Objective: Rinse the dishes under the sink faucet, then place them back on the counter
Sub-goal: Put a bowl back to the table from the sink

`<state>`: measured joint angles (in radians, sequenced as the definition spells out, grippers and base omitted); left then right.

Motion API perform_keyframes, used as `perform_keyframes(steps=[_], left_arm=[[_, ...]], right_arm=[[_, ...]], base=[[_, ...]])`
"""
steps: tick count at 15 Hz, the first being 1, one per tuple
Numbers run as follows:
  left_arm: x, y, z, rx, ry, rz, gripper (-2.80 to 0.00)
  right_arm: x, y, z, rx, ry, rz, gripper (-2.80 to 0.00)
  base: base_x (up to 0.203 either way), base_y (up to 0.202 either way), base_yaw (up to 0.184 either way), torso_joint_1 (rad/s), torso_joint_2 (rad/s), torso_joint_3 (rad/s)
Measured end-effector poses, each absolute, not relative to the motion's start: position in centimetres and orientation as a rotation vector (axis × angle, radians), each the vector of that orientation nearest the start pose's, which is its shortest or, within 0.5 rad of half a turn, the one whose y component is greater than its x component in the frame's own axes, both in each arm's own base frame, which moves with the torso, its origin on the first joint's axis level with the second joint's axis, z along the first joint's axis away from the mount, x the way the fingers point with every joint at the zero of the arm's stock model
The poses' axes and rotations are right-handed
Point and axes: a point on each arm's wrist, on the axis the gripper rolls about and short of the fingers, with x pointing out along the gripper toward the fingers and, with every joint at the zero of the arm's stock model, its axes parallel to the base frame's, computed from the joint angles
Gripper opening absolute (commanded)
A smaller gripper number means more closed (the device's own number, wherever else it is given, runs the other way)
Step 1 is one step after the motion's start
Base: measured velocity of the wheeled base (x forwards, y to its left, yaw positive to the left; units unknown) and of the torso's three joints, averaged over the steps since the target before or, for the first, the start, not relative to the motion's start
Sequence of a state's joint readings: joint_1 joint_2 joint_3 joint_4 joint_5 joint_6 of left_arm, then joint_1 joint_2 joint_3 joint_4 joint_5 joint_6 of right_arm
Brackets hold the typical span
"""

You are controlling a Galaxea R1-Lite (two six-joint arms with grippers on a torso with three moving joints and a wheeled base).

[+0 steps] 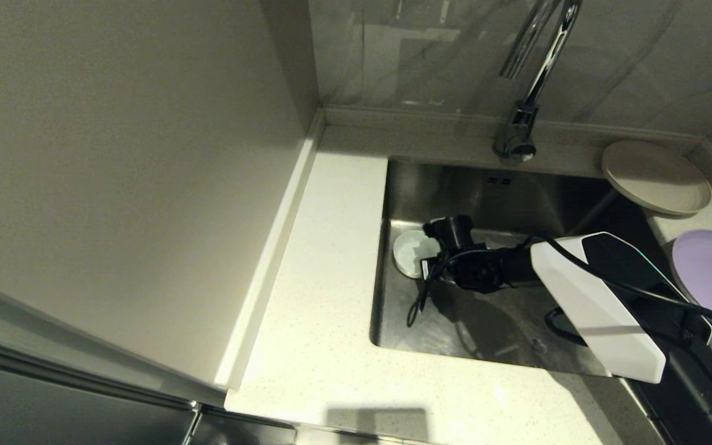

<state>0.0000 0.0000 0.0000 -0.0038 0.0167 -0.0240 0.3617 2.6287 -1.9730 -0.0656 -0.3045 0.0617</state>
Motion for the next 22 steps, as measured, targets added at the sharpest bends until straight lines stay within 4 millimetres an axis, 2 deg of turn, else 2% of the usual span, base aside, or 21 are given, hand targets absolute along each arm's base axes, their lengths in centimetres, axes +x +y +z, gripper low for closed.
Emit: perform_keyframes(steps=[5,7,9,13,17,20,22], left_arm=[[-2.3,0.0,7.6,-0.024,-0.005,0.016,-2.8],[-2.3,0.0,7.6,-0.024,-0.004,0.016,-2.8],[-2.3,0.0,7.6,-0.024,-0.004,0.016,-2.8],[-2.3,0.0,7.6,-0.024,-0.004,0.016,-2.8],[-2.3,0.0,7.6,-0.024,-0.004,0.016,-2.8],[-2.3,0.0,7.6,-0.024,-0.004,0.016,-2.8],[-2.3,0.0,7.6,-0.024,-0.004,0.016,-2.8]], right_arm=[[50.3,17.3,5.0,-0.133,0.515,0.028,-2.8],[50.5,16.0,6.1,-0.154,0.504,0.014,-2.8],[50.7,13.9,7.2,-0.197,0.499,-0.011,-2.8],[50.2,8.0,8.3,-0.254,0.544,-0.075,-2.8],[48.4,-0.2,9.1,-0.222,0.616,-0.164,-2.8],[47.1,-5.7,11.7,-0.242,0.57,-0.199,-2.8],[46.4,-7.7,13.8,-0.283,0.481,-0.239,-2.8]], base=[[0.0,0.0,0.0,0.0,0.0,0.0],[0.0,0.0,0.0,0.0,0.0,0.0],[0.0,0.0,0.0,0.0,0.0,0.0],[0.0,0.0,0.0,0.0,0.0,0.0],[0.0,0.0,0.0,0.0,0.0,0.0],[0.0,0.0,0.0,0.0,0.0,0.0],[0.0,0.0,0.0,0.0,0.0,0.0]])
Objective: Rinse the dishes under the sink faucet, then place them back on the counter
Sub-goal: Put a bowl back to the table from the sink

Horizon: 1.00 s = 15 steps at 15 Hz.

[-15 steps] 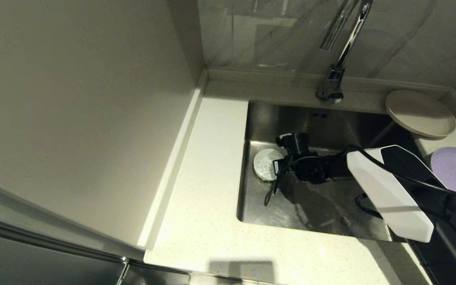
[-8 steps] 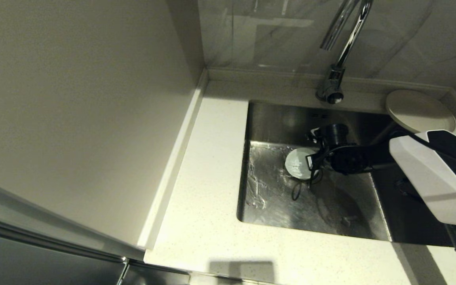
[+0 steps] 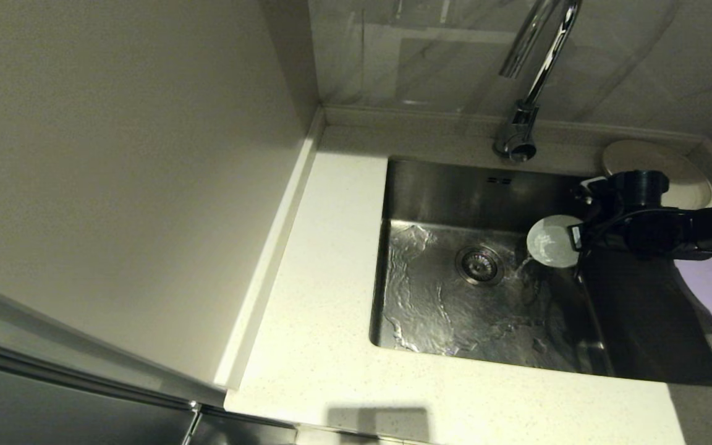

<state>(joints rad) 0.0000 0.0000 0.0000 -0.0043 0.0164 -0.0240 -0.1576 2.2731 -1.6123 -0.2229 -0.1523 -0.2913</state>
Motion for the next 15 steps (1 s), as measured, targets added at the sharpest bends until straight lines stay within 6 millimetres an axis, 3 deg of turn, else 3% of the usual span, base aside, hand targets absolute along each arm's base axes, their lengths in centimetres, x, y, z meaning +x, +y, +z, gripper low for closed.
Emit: perform_keyframes(steps=[4,8,11,15], left_arm=[[-2.3,0.0,7.6,-0.024,-0.004,0.016,-2.8],[-2.3,0.0,7.6,-0.024,-0.004,0.016,-2.8],[-2.3,0.0,7.6,-0.024,-0.004,0.016,-2.8],[-2.3,0.0,7.6,-0.024,-0.004,0.016,-2.8]], right_arm=[[44.3,-9.7,16.5,-0.324,0.291,-0.254,-2.8],[40.6,-11.0,17.2,-0.357,0.202,-0.19,-2.8],[37.6,-10.6,16.7,-0.345,0.247,-0.146,-2.8],[34.8,-8.9,16.6,-0.325,0.235,0.094,-2.8]], base=[[0.0,0.0,0.0,0.0,0.0,0.0],[0.0,0.0,0.0,0.0,0.0,0.0],[0.0,0.0,0.0,0.0,0.0,0.0],[0.0,0.0,0.0,0.0,0.0,0.0]])
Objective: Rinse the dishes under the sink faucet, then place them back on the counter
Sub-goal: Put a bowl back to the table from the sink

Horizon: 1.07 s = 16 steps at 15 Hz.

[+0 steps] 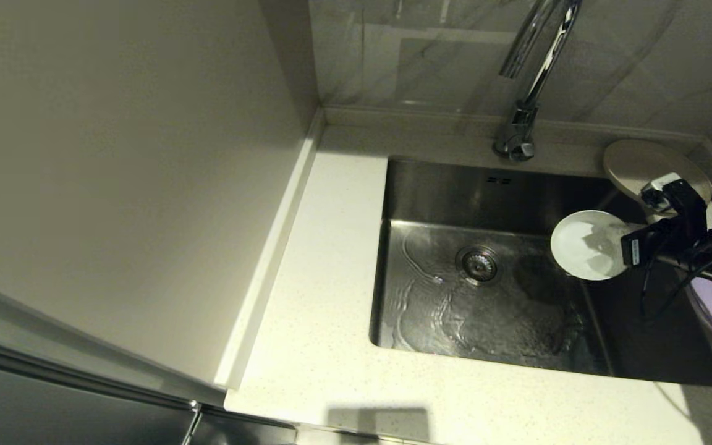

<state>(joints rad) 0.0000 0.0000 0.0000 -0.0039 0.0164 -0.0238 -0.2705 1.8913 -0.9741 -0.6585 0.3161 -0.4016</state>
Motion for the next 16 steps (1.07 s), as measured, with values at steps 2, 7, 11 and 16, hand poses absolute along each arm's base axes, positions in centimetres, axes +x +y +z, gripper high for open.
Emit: perform_keyframes(steps=[2,7,11,16], left_arm=[[-2.3,0.0,7.6,-0.024,-0.004,0.016,-2.8],[-2.3,0.0,7.6,-0.024,-0.004,0.016,-2.8],[-2.3,0.0,7.6,-0.024,-0.004,0.016,-2.8],[-2.3,0.0,7.6,-0.024,-0.004,0.016,-2.8]], right_arm=[[33.9,-7.8,17.2,-0.326,0.206,0.168,-2.8],[32.7,-6.7,20.6,-0.397,-0.001,0.152,-2.8],[31.2,-7.3,23.8,-0.457,-0.277,0.066,-2.8],[25.7,-7.0,25.8,-0.28,-0.55,-0.079,-2.8]], base=[[0.0,0.0,0.0,0.0,0.0,0.0],[0.0,0.0,0.0,0.0,0.0,0.0],[0.0,0.0,0.0,0.0,0.0,0.0],[0.0,0.0,0.0,0.0,0.0,0.0]])
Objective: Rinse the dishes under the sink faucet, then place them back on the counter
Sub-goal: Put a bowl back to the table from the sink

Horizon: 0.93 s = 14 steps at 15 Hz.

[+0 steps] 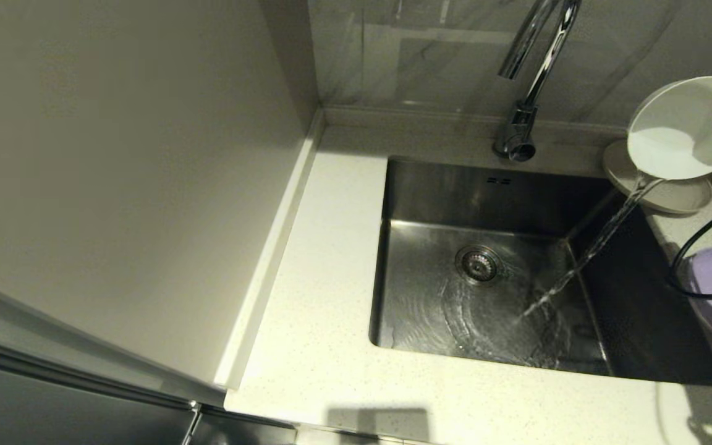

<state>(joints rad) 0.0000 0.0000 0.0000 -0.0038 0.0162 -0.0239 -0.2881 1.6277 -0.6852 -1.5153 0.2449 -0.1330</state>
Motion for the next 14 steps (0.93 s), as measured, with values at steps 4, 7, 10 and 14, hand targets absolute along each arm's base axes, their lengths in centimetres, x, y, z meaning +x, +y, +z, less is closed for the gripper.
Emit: perform_keyframes(steps=[4,7,10,14], left_arm=[[-2.3,0.0,7.6,-0.024,-0.004,0.017,-2.8],[-2.3,0.0,7.6,-0.024,-0.004,0.016,-2.8],[-2.3,0.0,7.6,-0.024,-0.004,0.016,-2.8],[-2.3,0.0,7.6,-0.024,-0.004,0.016,-2.8]], right_arm=[[21.5,-5.1,24.8,-0.148,-0.528,-0.114,-2.8],[19.8,-3.3,24.8,-0.141,-0.54,-0.059,-2.8],[18.8,-2.2,24.2,-0.165,-0.53,-0.02,-2.8],[17.9,-1.4,24.3,-0.164,-0.545,0.016,-2.8]], base=[[0.0,0.0,0.0,0.0,0.0,0.0],[0.0,0.0,0.0,0.0,0.0,0.0],[0.0,0.0,0.0,0.0,0.0,0.0],[0.0,0.0,0.0,0.0,0.0,0.0]])
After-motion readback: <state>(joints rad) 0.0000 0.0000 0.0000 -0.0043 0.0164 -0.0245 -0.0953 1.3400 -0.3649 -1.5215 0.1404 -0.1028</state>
